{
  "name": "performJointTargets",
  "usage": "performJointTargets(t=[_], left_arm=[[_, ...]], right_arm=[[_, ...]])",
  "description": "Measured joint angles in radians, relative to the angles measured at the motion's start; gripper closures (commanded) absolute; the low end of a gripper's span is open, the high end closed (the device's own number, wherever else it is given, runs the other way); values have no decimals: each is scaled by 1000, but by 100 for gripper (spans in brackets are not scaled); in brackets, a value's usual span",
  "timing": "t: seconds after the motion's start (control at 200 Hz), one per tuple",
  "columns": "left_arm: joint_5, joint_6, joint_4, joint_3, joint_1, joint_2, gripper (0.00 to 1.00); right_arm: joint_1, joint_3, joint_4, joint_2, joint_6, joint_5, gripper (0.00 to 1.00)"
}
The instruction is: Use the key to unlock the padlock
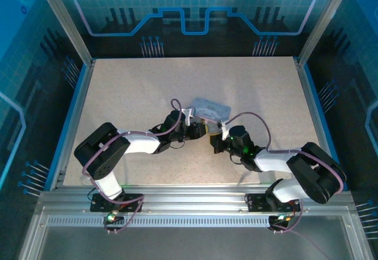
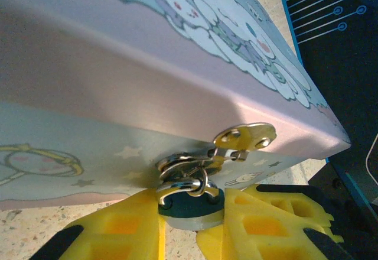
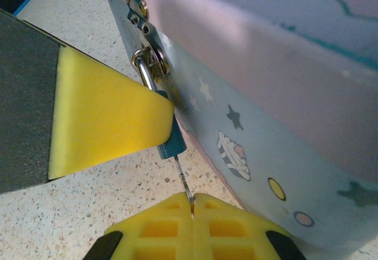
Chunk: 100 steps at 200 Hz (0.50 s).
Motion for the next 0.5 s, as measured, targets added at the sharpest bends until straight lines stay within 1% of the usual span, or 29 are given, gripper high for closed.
performJointTargets(t=[0.305,0.5], left_arm=[[-20,0,0,0,0,-2,75],[-23,-1,2,1,0,-2,75]], right_arm=[[-4,10,41,39,-20,-2,100],[-18,19,100,76,-23,-31,100]])
